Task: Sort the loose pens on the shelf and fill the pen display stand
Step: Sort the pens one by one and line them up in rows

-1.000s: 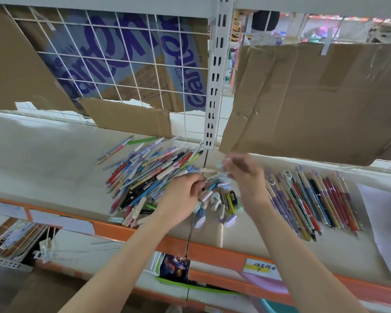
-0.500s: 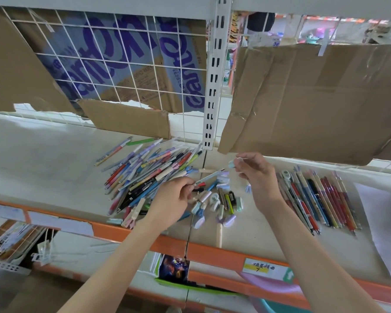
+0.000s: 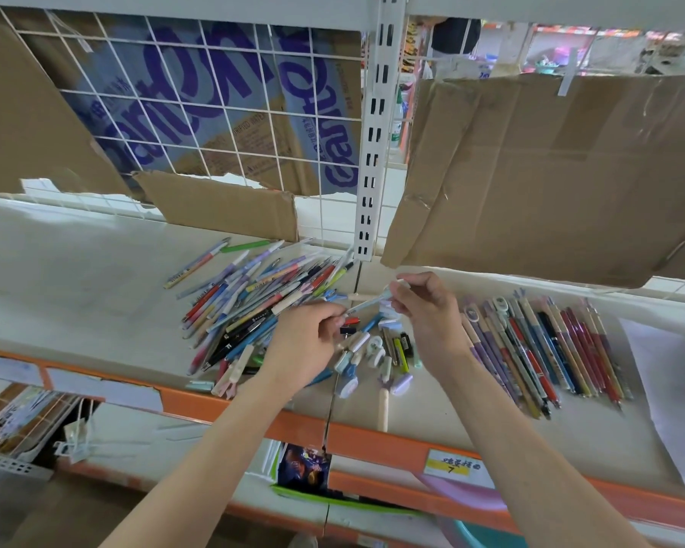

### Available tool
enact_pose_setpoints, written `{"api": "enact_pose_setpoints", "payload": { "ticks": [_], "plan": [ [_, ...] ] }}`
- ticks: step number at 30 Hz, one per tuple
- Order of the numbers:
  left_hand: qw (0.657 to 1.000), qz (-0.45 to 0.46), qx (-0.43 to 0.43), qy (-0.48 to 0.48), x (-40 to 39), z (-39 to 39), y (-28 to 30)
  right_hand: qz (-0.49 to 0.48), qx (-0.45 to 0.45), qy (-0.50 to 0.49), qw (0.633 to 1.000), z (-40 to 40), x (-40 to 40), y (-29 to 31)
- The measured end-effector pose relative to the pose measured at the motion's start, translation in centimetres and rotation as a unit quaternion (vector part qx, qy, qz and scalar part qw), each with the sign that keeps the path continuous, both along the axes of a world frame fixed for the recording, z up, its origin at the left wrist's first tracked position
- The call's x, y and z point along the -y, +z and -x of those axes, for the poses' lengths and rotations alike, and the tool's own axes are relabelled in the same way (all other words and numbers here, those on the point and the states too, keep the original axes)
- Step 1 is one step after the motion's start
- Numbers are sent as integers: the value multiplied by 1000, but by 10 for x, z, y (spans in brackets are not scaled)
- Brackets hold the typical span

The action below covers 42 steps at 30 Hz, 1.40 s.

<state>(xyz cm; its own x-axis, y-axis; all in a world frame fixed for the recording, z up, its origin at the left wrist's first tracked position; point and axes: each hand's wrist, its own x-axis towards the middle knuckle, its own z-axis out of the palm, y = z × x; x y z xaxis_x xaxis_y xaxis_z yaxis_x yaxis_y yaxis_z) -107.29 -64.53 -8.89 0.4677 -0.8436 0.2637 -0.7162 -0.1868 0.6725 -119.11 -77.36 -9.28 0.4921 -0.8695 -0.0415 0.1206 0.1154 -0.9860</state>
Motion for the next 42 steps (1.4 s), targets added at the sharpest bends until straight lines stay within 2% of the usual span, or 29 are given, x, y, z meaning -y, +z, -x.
{"api": "enact_pose_setpoints", "payload": {
  "ticks": [3,8,11,14,19,22,27,30,34,37,42],
  "plan": [
    [999,25,31,12,0,-4,3,-7,1,-34,999,-8,-2,1],
    [989,-82,-117,-30,3,-12,5,2,-9,12,1000,-14,-10,0],
    [986,-104,-122,-39,0,-18,3,72,-70,0,995,-7,-1,3],
    [988,-100,-122,-10,-9,-28,-4,230,-222,-15,948,11,19,3],
    [993,-112,-46,15,-18,-32,-21,286,-410,10,866,44,40,-15],
    [994,-92,-29,46,-19,-33,-26,309,-452,42,835,54,39,-30],
    [990,-70,-12,123,-20,-44,-28,346,-471,46,810,61,42,-32],
    [988,-75,-10,132,-24,-48,-31,354,-503,33,787,62,45,-32],
    [988,-81,1,135,-29,-51,-36,339,-526,10,780,58,42,-30],
    [987,-93,-4,133,-32,-54,-37,397,-462,13,793,48,32,-28],
    [986,-114,23,118,-30,-54,-36,431,-351,113,823,20,7,-23]
  ]
}}
